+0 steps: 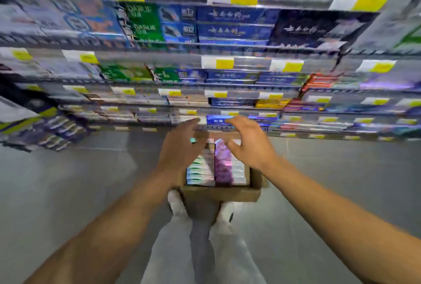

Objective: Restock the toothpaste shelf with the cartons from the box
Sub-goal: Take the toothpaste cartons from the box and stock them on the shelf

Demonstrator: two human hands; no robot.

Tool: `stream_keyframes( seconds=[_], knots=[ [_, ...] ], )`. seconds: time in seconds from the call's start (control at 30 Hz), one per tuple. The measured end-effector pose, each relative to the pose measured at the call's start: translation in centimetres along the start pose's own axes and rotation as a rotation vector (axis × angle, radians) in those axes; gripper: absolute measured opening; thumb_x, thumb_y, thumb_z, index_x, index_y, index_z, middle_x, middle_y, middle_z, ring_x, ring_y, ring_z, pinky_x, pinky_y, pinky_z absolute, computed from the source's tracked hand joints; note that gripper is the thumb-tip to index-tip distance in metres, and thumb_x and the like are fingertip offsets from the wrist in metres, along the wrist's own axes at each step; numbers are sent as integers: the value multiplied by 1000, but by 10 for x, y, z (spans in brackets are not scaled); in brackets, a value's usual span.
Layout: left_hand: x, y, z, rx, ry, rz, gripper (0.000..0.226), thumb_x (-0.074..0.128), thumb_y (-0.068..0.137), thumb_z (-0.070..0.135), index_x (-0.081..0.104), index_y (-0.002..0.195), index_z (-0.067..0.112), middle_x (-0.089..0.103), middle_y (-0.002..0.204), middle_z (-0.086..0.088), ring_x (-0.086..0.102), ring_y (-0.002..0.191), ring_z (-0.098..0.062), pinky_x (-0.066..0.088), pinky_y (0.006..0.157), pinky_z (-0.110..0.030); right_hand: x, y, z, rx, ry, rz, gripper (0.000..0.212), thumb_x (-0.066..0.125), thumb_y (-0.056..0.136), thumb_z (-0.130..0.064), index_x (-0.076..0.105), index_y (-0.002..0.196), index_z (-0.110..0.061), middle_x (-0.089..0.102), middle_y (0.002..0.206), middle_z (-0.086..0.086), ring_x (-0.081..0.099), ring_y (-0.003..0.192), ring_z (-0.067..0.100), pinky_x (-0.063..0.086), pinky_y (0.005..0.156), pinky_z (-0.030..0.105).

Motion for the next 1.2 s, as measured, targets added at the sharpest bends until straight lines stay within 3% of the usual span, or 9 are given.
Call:
stream_keyframes(
  seconds=[0.17, 0.27, 0.4, 0.47, 0.67, 0.73, 0.87, 1.03, 1.2],
  knots=[
    [79, 29, -63, -67, 123, -123, 55, 65, 81, 35, 50, 134, 32, 60, 127, -3, 55, 118, -27, 43, 93, -32, 78, 13, 68, 153, -17, -85, 46, 64, 81, -25, 58, 125, -14, 63, 115, 10, 56, 111, 31, 41, 94, 36],
    [122, 49, -105, -153, 148, -178, 55, 67, 82, 30, 52, 134, 25, 62, 124, -7, 58, 110, -28, 43, 87, -29, 132, 19, 109, 221, 30, -130, 50, 64, 82, -24, 54, 131, -15, 60, 125, 10, 52, 117, 30, 39, 101, 36],
    [182, 83, -167, -158, 131, -237, 52, 69, 82, 21, 55, 132, 15, 63, 124, -8, 60, 105, -19, 29, 80, -12, 212, 32, 162, 271, 22, -199, 50, 58, 82, -29, 53, 131, -20, 57, 129, 7, 51, 119, 29, 46, 98, 42],
    [213, 103, -199, -149, 108, -245, 50, 67, 84, 17, 54, 132, 11, 62, 125, -9, 55, 100, -10, 24, 80, -4, 254, 44, 187, 285, 39, -212, 52, 58, 83, -29, 51, 133, -20, 55, 131, 5, 50, 121, 26, 45, 99, 37],
    [322, 167, -300, -135, 161, -324, 54, 61, 91, 26, 43, 141, 18, 54, 135, -5, 53, 119, -22, 42, 100, -30, 391, 89, 259, 352, 79, -270, 53, 58, 87, -22, 46, 139, -21, 48, 140, 3, 42, 128, 23, 36, 101, 29],
    [357, 188, -327, -100, 167, -333, 53, 63, 88, 28, 46, 137, 19, 59, 129, -4, 58, 113, -21, 49, 95, -41, 435, 104, 284, 359, 92, -273, 52, 60, 87, -22, 48, 137, -21, 50, 138, 5, 44, 127, 24, 36, 101, 29],
    [416, 216, -379, -105, 169, -312, 49, 63, 88, 28, 49, 134, 21, 61, 124, -1, 59, 109, -17, 51, 91, -35, 509, 134, 329, 347, 113, -287, 52, 64, 84, -19, 52, 135, -19, 54, 132, 7, 50, 120, 24, 35, 89, 17],
    [463, 230, -437, -216, -4, -317, 52, 66, 87, 22, 47, 135, 23, 58, 127, -1, 57, 111, -14, 53, 91, -37, 587, 178, 366, 278, 74, -296, 36, 64, 78, -13, 60, 114, -7, 59, 116, 15, 55, 106, 33, 45, 87, 38],
    [482, 237, -471, -282, -60, -274, 51, 65, 87, 20, 49, 136, 20, 57, 130, 0, 54, 116, -12, 46, 98, -28, 644, 200, 385, 65, -98, -302, 43, 48, 75, -27, 61, 104, 3, 62, 99, 24, 60, 86, 42, 50, 72, 42]
  ],
)
Point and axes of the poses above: each hand's wrist, its own y-axis towards the middle knuckle, its own x-axis out of the palm, z = x × y, the point moved 4 cm from there along y, towards the middle knuckle
